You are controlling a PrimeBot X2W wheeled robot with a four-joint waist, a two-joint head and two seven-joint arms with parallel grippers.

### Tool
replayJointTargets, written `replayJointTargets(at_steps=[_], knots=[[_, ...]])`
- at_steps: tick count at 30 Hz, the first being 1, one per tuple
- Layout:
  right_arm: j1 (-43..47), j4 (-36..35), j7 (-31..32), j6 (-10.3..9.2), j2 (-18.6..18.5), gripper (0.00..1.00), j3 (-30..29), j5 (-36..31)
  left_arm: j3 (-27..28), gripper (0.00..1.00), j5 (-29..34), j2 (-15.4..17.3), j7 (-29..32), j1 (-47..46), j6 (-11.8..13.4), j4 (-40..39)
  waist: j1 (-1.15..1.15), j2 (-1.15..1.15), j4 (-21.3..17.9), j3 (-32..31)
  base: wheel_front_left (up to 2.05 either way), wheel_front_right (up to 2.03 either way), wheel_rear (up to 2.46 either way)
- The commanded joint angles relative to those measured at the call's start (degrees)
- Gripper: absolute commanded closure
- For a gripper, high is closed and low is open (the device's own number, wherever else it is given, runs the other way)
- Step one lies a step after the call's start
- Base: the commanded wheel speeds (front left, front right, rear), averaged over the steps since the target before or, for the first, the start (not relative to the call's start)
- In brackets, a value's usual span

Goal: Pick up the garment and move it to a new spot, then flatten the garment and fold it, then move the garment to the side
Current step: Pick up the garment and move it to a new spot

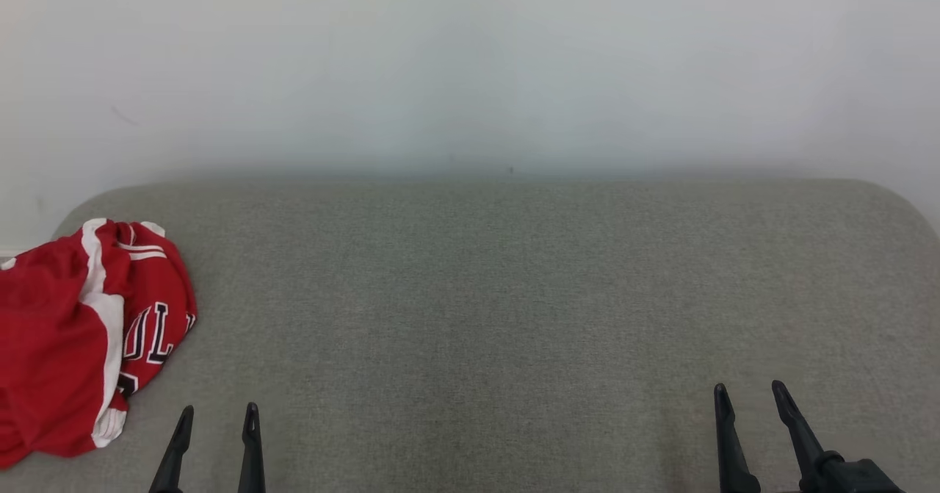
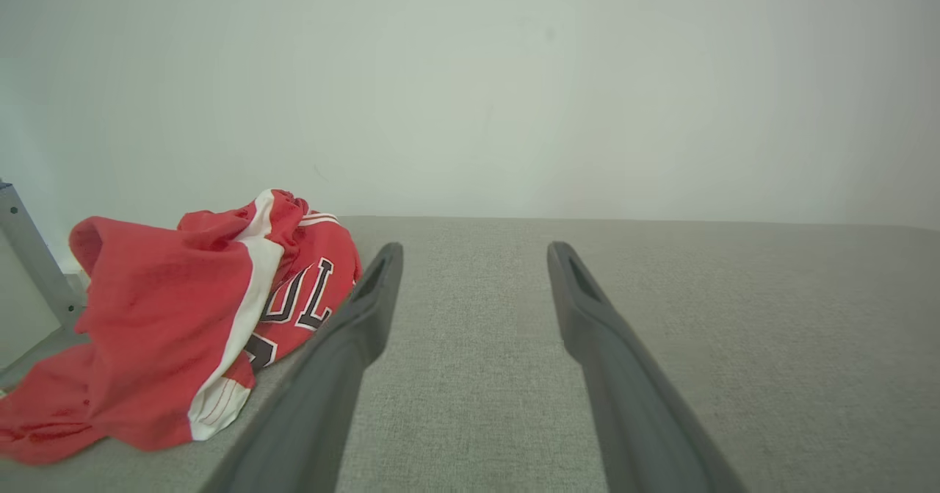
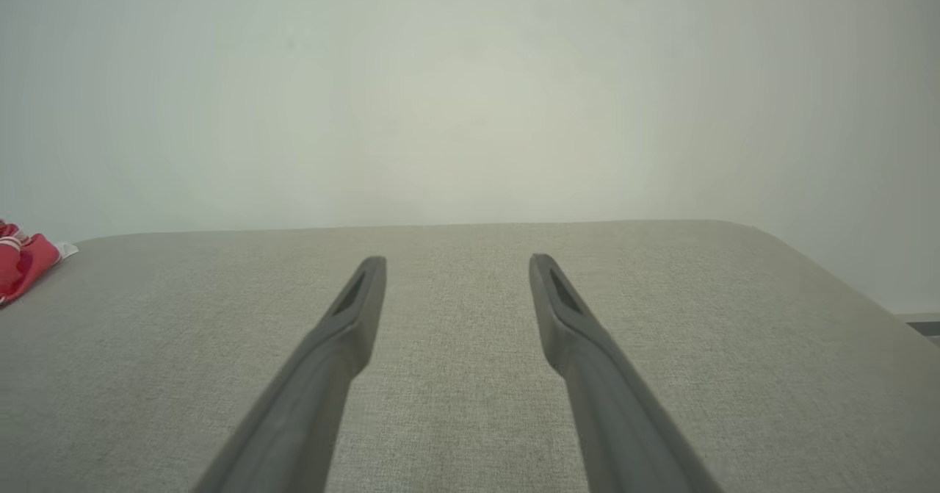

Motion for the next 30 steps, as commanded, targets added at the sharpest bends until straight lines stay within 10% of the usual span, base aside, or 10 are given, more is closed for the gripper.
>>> replayJointTargets(at_steps=[1, 30], knots=[[0.62, -0.11, -0.07, -0.09, -0.17, 0.00, -0.13, 0.61, 0.19, 0.00, 0.12, -0.05, -0.14, 0.21, 0.03, 0.04, 0.00, 0.00, 2.15, 0.06, 0.00, 0.00, 0.00], [1.57, 0.76, -0.06, -0.09, -0.17, 0.00, 2.17, 1.97, 4.93, 0.00, 1.80, -0.04, -0.14, 1.47, 0.42, 1.56, 0.00, 0.00, 24.35, -0.67, 0.00, 0.00, 0.00]])
